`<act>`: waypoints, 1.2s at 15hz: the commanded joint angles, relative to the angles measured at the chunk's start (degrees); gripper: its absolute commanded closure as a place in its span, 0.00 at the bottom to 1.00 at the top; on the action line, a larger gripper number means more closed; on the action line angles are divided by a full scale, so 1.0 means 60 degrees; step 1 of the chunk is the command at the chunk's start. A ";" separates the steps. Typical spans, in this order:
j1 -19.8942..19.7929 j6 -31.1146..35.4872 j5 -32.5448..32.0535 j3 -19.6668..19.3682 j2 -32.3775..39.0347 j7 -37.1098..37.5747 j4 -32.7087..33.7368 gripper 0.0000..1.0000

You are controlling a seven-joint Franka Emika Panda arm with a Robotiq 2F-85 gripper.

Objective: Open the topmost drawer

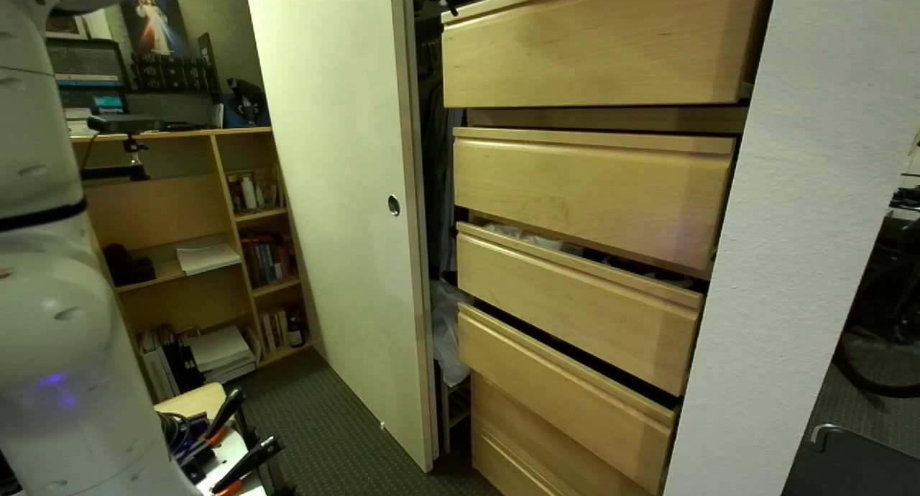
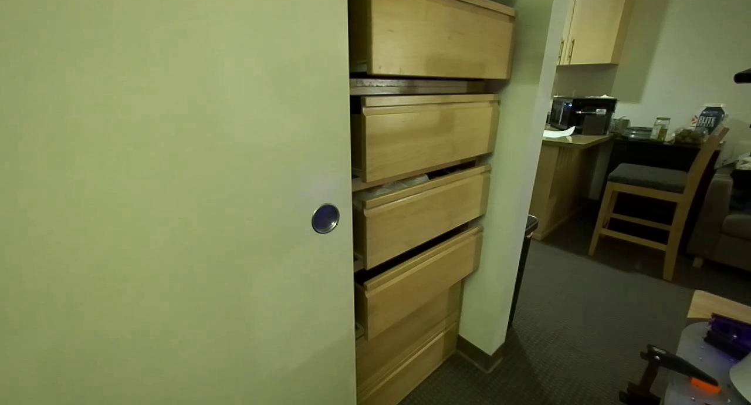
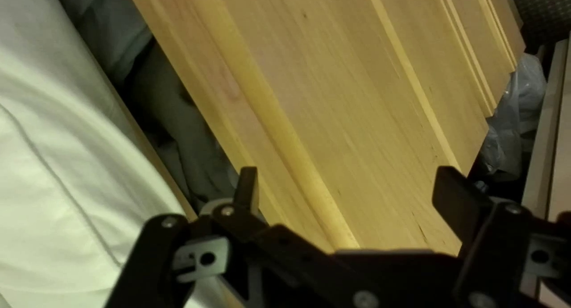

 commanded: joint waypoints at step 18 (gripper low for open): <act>-0.0288 -0.0625 0.0632 -0.0058 0.1443 -0.1267 0.1718 0.00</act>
